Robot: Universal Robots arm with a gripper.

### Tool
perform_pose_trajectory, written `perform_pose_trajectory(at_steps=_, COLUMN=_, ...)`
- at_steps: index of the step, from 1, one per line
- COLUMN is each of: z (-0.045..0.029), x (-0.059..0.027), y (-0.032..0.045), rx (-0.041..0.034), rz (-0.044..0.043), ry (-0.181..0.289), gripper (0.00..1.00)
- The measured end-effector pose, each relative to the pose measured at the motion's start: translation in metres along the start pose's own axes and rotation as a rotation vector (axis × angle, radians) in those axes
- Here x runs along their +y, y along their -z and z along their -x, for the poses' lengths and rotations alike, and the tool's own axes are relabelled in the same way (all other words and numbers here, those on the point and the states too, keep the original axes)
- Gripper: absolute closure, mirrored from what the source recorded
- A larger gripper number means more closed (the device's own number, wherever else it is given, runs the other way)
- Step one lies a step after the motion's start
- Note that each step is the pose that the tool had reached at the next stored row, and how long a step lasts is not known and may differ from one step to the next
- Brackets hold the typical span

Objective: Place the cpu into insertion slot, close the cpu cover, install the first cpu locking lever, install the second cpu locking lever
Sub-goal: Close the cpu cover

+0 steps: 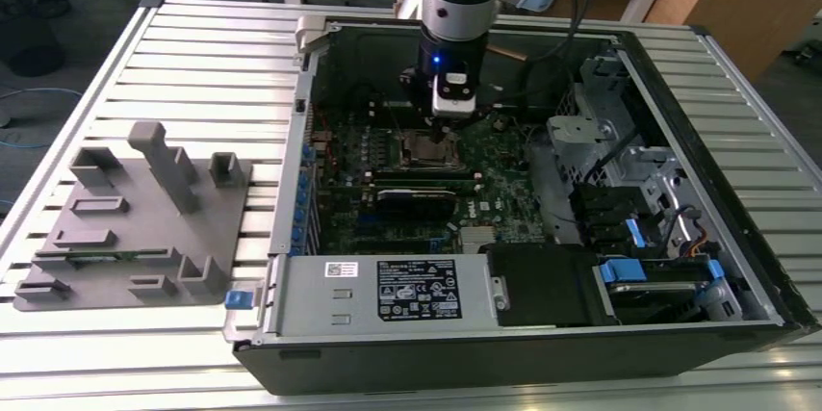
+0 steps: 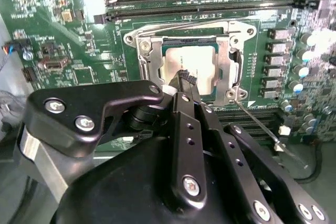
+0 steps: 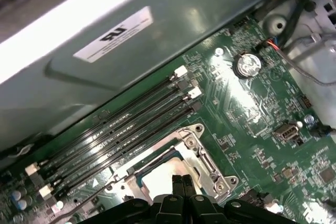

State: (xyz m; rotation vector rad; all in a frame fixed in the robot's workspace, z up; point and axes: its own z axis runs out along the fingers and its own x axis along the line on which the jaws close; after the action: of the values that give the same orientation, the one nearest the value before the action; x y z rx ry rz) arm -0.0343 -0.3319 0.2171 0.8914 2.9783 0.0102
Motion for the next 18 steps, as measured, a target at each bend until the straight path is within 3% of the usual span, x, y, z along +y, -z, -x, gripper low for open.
perform_pose_trajectory(at_steps=18, z=0.0000, x=0.0000, y=-0.0009, rx=0.0047, rz=0.0101, ry=0.326, gripper=0.89)
